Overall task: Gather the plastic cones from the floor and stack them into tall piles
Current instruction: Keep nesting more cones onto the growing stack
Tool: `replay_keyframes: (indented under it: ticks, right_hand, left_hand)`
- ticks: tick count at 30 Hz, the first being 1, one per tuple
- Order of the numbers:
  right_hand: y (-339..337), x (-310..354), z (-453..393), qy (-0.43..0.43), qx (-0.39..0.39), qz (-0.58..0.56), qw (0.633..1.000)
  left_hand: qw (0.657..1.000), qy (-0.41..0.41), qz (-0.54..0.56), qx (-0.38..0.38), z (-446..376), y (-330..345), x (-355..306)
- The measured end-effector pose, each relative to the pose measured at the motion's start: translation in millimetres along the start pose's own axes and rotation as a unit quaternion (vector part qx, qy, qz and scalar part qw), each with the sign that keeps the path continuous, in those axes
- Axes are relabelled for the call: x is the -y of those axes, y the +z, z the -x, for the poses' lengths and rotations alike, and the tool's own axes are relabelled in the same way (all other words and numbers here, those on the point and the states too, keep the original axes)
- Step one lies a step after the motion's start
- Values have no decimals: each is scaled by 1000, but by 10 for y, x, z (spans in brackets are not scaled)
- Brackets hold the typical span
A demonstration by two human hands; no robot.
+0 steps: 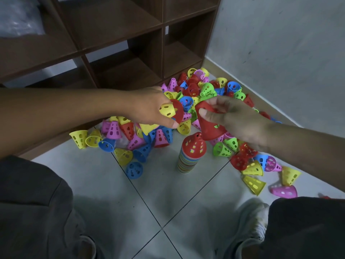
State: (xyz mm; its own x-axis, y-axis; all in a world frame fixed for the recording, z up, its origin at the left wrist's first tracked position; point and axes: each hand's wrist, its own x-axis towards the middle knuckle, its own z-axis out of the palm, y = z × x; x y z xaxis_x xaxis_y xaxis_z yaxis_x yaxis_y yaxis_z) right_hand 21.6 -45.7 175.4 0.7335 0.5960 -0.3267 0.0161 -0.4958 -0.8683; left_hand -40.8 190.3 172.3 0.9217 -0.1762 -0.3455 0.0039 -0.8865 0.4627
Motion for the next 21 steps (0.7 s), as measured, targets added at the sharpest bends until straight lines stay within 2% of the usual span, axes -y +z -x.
replay_keyframes:
  ticks: [9,14,17,21]
  right_hand:
    - [153,-27,-21,-23,-11,61,998]
    - [167,-57,-55,14,16,156,988]
    - [150,-30,-69,24,4,141,990]
    - [95,17,-119,46,-41,38,997]
  left_hand:
    - [999,-31,31,-12,30,-202,97]
    - [999,-29,41,-12,33,-211,145]
    - [999,-11,30,-29,59,-230,122]
    - [997,30,2,-69,97,-233,71]
